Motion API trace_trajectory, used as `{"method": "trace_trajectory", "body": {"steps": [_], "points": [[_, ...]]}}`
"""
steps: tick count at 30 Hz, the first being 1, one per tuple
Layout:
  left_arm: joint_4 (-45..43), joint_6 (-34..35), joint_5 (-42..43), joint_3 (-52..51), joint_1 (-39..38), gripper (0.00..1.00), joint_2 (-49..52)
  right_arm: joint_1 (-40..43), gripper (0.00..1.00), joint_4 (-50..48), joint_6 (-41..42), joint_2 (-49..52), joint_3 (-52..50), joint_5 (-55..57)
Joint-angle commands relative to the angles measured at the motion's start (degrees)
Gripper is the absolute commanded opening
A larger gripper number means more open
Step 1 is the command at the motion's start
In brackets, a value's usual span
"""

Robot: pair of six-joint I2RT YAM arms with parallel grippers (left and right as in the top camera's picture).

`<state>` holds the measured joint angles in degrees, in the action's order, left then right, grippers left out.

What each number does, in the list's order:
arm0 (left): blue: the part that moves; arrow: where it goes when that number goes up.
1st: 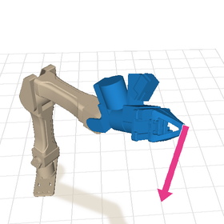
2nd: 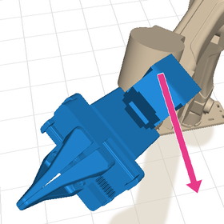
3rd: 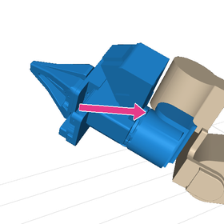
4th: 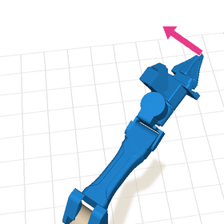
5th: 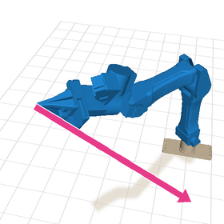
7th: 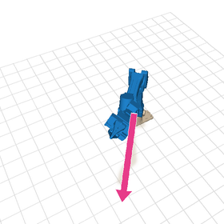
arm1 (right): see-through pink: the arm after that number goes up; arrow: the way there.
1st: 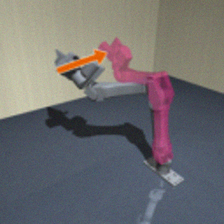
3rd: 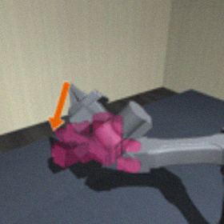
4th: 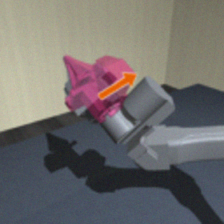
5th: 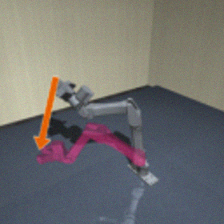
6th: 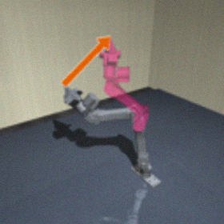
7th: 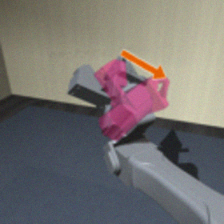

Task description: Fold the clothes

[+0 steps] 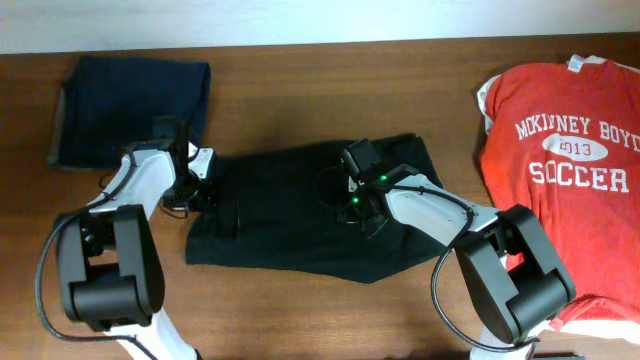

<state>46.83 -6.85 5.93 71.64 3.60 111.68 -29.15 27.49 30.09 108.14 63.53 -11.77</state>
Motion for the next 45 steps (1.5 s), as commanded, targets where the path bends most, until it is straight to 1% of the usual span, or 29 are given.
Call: {"method": "trace_trajectory", "body": {"steps": [1, 2, 3, 4, 5, 6, 7, 9, 10, 12, 15, 16, 19, 21, 22, 23, 24, 26, 27, 28, 29, 31, 32, 35, 36, 38, 39, 41, 45], "points": [[9.3, 1.6, -4.0, 10.6, 0.4, 0.01, 2.7, 0.5, 0.11, 0.8, 0.3, 0.7, 1.5, -1.6], [12.0, 1.7, -4.0, 14.2, 0.3, 0.01, 2.6, 1.9, 0.11, 2.9, 0.2, 0.2, 3.5, -3.9], [16.5, 1.6, -4.0, 19.8, -0.2, 0.01, 2.5, 3.8, 0.06, 6.6, -1.8, -1.1, 6.9, -5.7], [21.4, 1.6, -4.0, 25.9, -1.4, 0.01, 2.5, 6.3, 0.04, 12.8, -3.2, -2.8, 11.8, -5.9], [23.8, 1.7, -3.9, 29.1, -2.4, 0.01, 2.5, 7.9, 0.04, 18.1, -4.4, -3.8, 16.0, -6.3], [26.8, 2.2, -3.8, 32.7, -4.3, 0.01, 2.4, 8.5, 0.04, 23.5, -6.3, -4.7, 20.6, -11.9], [28.6, 3.5, -3.8, 35.4, -6.3, 0.01, 2.4, 7.8, 0.04, 23.8, -6.3, -4.7, 20.7, -15.3], [31.3, 6.1, -3.8, 39.6, -8.4, 0.01, 2.4, 4.2, 0.04, 24.6, -4.0, -3.7, 18.8, -16.1], [34.4, 7.7, -3.3, 44.5, -9.6, 0.01, 2.4, 0.5, 0.04, 21.7, -1.9, -3.0, 15.8, -16.1], [38.9, 7.7, 2.8, 52.3, -9.9, 0.01, 2.4, -6.0, 0.04, 12.3, 4.0, -1.7, 8.7, -12.6], [39.8, 7.7, 6.9, 54.0, -9.9, 0.01, 2.4, -10.3, 0.04, 2.8, 6.9, -1.6, 2.1, -12.5], [39.9, 7.7, 9.0, 54.0, -9.9, 0.01, 2.4, -12.6, 0.04, -2.0, 10.0, -1.6, -1.3, -9.5], [40.9, 7.8, 9.8, 54.0, -9.9, 0.02, 2.4, -14.6, 0.04, -6.8, 10.4, -1.7, -3.5, -5.8], [41.6, 8.6, 9.8, 54.0, -9.9, 0.02, 2.4, -12.3, 0.04, -6.5, 6.8, -3.3, -1.7, -11.2], [41.7, 8.6, 9.8, 54.0, -9.9, 0.02, 2.4, -9.4, 0.04, -3.7, 3.3, -5.8, 1.2, -15.3], [41.7, 8.8, 9.8, 54.0, -9.8, 0.02, 2.4, -7.7, 0.04, -0.7, 1.9, -7.4, 3.1, -15.5], [41.2, 9.5, 9.7, 54.0, -9.8, 0.01, 2.4, -3.5, 0.04, 3.8, -0.9, -10.7, 6.8, -14.5], [40.4, 15.2, 9.5, 54.0, -9.8, 0.01, 2.4, 2.3, 0.04, 3.5, -0.9, -11.5, 7.4, -11.2], [40.2, 17.9, 9.3, 54.0, -9.9, 0.01, 2.4, 2.6, 0.04, 2.1, -0.9, -9.6, 7.3, -11.1], [39.9, 20.8, 9.3, 54.0, -10.2, 0.01, 2.4, 1.7, 0.04, -2.6, 0.7, -5.1, 7.3, -11.1], [39.6, 21.8, 9.4, 54.0, -10.6, 0.01, 2.4, 0.9, 0.04, -7.9, 2.9, -0.5, 7.3, -11.2], [39.3, 22.8, 9.3, 54.0, -12.2, 0.01, 2.4, -0.3, 0.04, -18.5, 3.4, 6.7, 7.3, -15.5], [39.1, 24.9, 9.2, 54.0, -12.6, 0.01, 2.4, -0.9, 0.04, -21.9, 3.4, 9.6, 7.3, -15.6], [38.7, 25.3, 7.6, 54.0, -12.5, 0.01, 2.4, -1.6, 0.04, -24.8, 3.0, 11.1, 7.3, -13.6], [38.7, 25.4, 7.8, 54.0, -12.6, 0.01, 2.4, -0.8, 0.04, -26.8, 0.1, 10.4, 8.8, -15.7], [38.9, 25.5, 7.8, 54.0, -12.6, 0.01, 2.4, 2.5, 0.04, -21.5, -2.3, 9.1, 13.6, -14.8], [39.0, 25.5, 7.8, 54.0, -12.6, 0.01, 2.4, 3.8, 0.04, -20.4, -2.2, 9.1, 15.0, -14.8], [39.1, 25.5, 7.8, 54.0, -12.6, 0.01, 2.4, 4.8, 0.04, -20.7, -2.2, 10.1, 15.0, -9.9], [39.2, 25.5, 7.8, 54.0, -12.6, 0.01, 2.4, 4.0, 0.04, -32.4, -2.0, 18.6, 15.0, -8.5]]}}
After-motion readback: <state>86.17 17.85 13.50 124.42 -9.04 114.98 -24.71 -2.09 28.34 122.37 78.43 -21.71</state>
